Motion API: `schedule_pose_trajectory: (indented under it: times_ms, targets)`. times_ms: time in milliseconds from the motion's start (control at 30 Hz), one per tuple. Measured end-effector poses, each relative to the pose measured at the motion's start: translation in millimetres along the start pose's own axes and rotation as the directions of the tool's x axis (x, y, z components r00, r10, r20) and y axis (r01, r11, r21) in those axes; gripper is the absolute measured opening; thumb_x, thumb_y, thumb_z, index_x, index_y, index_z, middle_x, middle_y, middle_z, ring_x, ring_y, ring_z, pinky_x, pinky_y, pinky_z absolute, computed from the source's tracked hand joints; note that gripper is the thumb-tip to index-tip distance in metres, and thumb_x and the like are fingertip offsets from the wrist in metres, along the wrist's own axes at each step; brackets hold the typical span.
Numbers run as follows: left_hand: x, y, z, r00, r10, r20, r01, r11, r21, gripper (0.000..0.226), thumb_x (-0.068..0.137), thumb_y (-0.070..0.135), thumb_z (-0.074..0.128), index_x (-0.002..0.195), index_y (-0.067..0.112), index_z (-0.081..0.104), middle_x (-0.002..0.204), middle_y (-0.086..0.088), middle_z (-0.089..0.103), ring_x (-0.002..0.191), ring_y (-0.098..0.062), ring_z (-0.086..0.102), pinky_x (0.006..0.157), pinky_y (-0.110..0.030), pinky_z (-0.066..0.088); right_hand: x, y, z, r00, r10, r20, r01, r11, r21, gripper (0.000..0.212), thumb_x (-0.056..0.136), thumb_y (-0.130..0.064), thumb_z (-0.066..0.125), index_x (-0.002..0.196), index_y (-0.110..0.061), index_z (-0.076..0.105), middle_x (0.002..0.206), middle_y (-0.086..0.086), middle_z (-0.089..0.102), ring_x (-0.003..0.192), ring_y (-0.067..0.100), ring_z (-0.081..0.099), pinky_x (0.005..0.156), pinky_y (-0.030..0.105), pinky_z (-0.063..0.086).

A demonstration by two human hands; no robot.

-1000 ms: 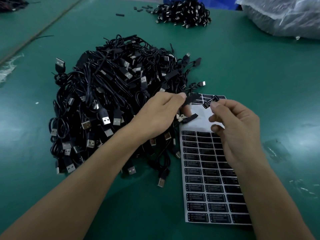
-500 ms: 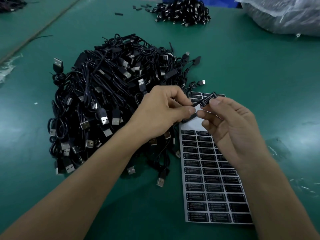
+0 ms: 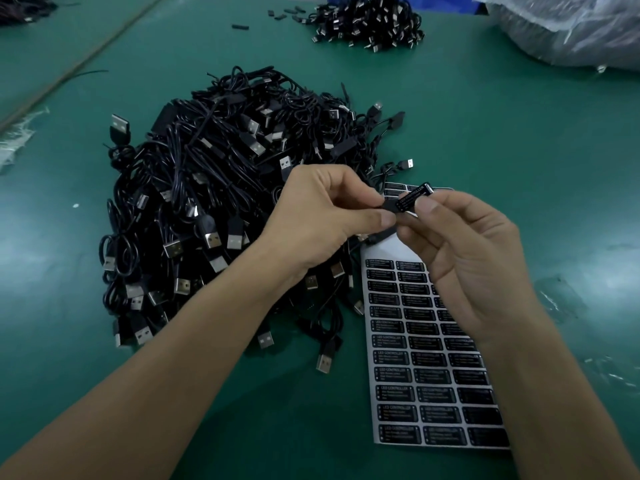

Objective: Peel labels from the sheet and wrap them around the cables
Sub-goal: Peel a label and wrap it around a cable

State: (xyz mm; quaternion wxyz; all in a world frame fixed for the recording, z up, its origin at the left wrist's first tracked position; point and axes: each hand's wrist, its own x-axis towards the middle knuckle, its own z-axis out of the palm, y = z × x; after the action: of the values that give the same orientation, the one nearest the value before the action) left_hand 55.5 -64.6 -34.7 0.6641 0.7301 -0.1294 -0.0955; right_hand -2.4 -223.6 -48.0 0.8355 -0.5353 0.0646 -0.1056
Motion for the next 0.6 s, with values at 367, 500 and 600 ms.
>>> schedule_pose_trajectory:
  times_ms: [367, 500, 600]
  targets:
    - [-1.0, 4.9, 1.1, 0.99, -0.086, 0.108, 0.073, 0.99, 0.119, 0.006, 0.085, 0.012, 0.078, 0.083, 0.018, 0.08, 0.075, -0.004, 0.076, 0.065, -0.004, 0.064, 0.07, -0.016, 0.054, 2.6, 5.4, -1.0, 0.998, -0.035, -0.055, 0.033, 0.998, -0.046, 0.002, 0.07, -0.013, 0.074, 0.072, -0.013, 0.075, 0.079, 0.009, 0.072, 0.074, 0.018, 0.07, 0.073, 0.022, 0.057]
    - [1.3, 4.1, -2.3, 0.991, -0.097, 0.088, 0.075, 0.97, 0.23, 0.004, 0.081, 0.021, 0.081, 0.076, 0.022, 0.08, 0.074, 0.001, 0.075, 0.069, -0.008, 0.066, 0.073, -0.024, 0.054, 2.1, 6.8, -1.2, 0.998, -0.069, -0.014, 0.066, 0.989, -0.132, 0.004, 0.075, -0.015, 0.077, 0.072, -0.017, 0.077, 0.075, 0.004, 0.072, 0.072, 0.015, 0.067, 0.073, 0.022, 0.056]
    - [1.6, 2.0, -3.5, 0.986, -0.109, 0.13, 0.059, 0.94, 0.336, 0.006, 0.079, 0.024, 0.082, 0.074, 0.023, 0.08, 0.064, 0.009, 0.071, 0.058, -0.001, 0.059, 0.057, -0.017, 0.046, 0.9, 9.1, -0.5, 0.995, -0.1, 0.0, 0.098, 0.978, -0.185, 0.012, 0.081, -0.012, 0.075, 0.075, -0.021, 0.078, 0.076, 0.001, 0.071, 0.075, 0.015, 0.064, 0.077, 0.025, 0.054]
